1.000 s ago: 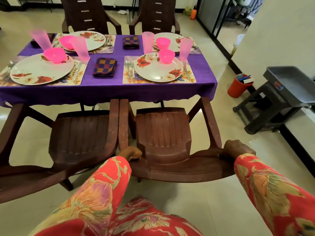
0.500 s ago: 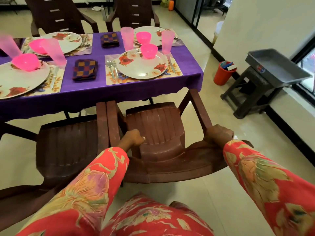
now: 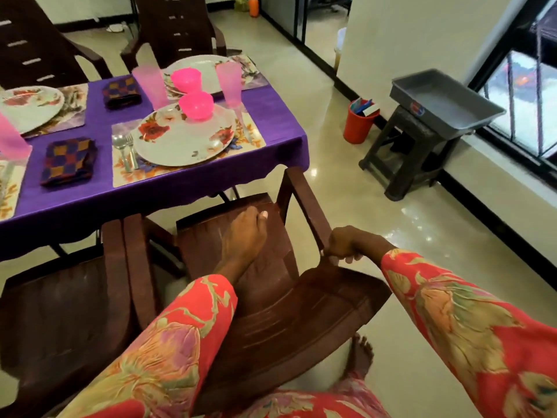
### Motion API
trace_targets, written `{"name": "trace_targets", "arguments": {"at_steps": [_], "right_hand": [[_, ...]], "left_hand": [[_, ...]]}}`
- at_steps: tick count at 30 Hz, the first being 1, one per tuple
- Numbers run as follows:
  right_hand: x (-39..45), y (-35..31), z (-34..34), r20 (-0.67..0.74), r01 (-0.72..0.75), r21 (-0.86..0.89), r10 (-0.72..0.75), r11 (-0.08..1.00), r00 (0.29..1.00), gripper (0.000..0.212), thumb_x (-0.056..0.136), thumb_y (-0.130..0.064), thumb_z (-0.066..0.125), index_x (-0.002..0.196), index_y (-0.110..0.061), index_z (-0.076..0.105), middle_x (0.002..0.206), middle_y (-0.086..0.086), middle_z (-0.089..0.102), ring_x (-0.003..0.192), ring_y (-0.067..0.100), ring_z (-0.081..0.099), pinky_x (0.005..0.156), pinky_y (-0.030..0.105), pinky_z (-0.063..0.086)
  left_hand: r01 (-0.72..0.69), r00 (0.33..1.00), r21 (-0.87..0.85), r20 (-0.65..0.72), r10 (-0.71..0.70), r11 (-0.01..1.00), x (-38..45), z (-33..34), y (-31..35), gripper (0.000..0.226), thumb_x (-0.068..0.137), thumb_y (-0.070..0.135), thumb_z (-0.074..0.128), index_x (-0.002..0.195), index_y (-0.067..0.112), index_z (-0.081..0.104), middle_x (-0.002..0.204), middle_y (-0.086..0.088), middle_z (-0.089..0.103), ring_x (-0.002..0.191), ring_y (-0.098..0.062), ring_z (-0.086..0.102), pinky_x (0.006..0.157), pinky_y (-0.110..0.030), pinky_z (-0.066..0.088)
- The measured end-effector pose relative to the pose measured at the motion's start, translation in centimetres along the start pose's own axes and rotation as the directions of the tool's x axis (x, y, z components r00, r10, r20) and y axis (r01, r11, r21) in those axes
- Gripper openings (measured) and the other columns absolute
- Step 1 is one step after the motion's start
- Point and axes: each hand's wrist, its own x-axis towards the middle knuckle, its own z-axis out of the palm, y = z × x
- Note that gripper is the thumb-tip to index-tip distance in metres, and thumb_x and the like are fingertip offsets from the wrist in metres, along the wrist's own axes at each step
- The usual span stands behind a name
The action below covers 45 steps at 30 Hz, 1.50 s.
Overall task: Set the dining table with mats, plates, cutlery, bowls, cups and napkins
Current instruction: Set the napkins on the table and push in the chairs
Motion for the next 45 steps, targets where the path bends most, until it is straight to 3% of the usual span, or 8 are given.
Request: {"name": "trace_targets", "arguments": {"at_steps": [4,7,10,17,28,35,42,45], "right_hand": [[2.7,2.6,-2.2,0.027,0.097,0.003,-0.097,0.995,0.995,0.032,0.095,-0.032,0.051,0.080,-0.003,0.055,0.079,0.010,0.061,0.053,0.019,0.054,0.042,0.020,0.041],[3.9,3.8,-3.6,-0.038,0.274,-0.123,-0.281,0.954,0.959,0.037,0.096,-0.028,0.048,0.119,0.000,0.056,0.117,0.018,0.062,0.093,0.031,0.061,0.073,0.030,0.047],[6.1,5.6,-4.9,-0.065,0.363,-0.101,-0.370,0.926,0.927,0.040,0.096,-0.032,0.045,0.120,-0.002,0.058,0.124,0.019,0.058,0.111,0.036,0.055,0.088,0.034,0.044],[8.8,12.3,-5.6,-0.118,0.388,-0.052,-0.392,0.920,0.913,0.035,0.091,-0.031,0.048,0.111,-0.003,0.059,0.119,0.020,0.058,0.109,0.035,0.055,0.077,0.031,0.043],[11.8,22.9,-13.3,-0.363,0.442,-0.187,-0.480,0.877,0.799,0.022,0.094,-0.022,0.045,0.106,-0.008,0.057,0.110,0.011,0.058,0.102,0.032,0.056,0.076,0.034,0.045],[17.2,24.6,-20.0,-0.427,0.458,-0.197,-0.497,0.867,0.755,0.019,0.091,-0.023,0.048,0.104,-0.010,0.055,0.109,0.009,0.058,0.100,0.029,0.056,0.076,0.034,0.045],[26.1,23.0,-29.5,-0.432,0.447,-0.204,-0.490,0.871,0.757,0.017,0.091,-0.021,0.047,0.101,-0.010,0.054,0.105,0.008,0.057,0.096,0.029,0.057,0.068,0.029,0.038],[30.5,21.5,-34.1,-0.407,0.457,-0.240,-0.516,0.857,0.754,0.018,0.092,-0.022,0.047,0.101,-0.009,0.054,0.106,0.009,0.056,0.098,0.030,0.057,0.068,0.030,0.037]], "left_hand": [[0.084,0.996,-0.001,-0.018,-0.084,0.996,2.8,3.9,4.1,0.019,0.100,0.026,0.037,0.089,0.014,0.044,0.089,-0.006,0.055,0.085,-0.026,0.056,0.066,-0.033,0.039],[0.220,0.974,-0.020,-0.047,-0.221,0.975,3.8,7.0,7.3,0.020,0.100,0.024,0.036,0.095,0.008,0.047,0.100,-0.015,0.059,0.092,-0.033,0.056,0.070,-0.035,0.038],[0.339,0.937,-0.056,-0.075,-0.342,0.939,4.8,9.9,10.6,0.022,0.099,0.021,0.037,0.102,0.004,0.051,0.107,-0.017,0.058,0.100,-0.036,0.055,0.076,-0.038,0.042],[0.459,0.877,0.017,-0.170,-0.450,0.888,5.9,14.4,15.3,0.019,0.089,0.006,0.045,0.104,0.005,0.056,0.114,-0.017,0.050,0.099,-0.036,0.053,0.082,-0.042,0.042],[0.262,0.916,0.098,-0.340,-0.215,0.960,15.2,18.9,22.9,0.017,0.084,0.017,0.065,0.079,0.001,0.061,0.090,-0.017,0.061,0.083,-0.036,0.057,0.073,-0.042,0.044],[0.285,0.919,0.127,-0.318,-0.233,0.950,23.7,20.9,24.9,0.022,0.084,0.022,0.066,0.092,0.002,0.061,0.102,-0.015,0.057,0.094,-0.034,0.056,0.078,-0.043,0.042],[0.227,0.918,0.086,-0.352,-0.183,0.970,35.2,21.9,24.5,0.021,0.073,0.013,0.078,0.073,0.002,0.060,0.084,-0.014,0.058,0.068,-0.035,0.059,0.061,-0.042,0.048],[0.256,0.903,0.023,-0.363,-0.230,0.967,41.2,21.5,23.8,0.021,0.077,0.016,0.076,0.076,0.003,0.059,0.089,-0.012,0.057,0.070,-0.034,0.059,0.063,-0.042,0.047]]}}
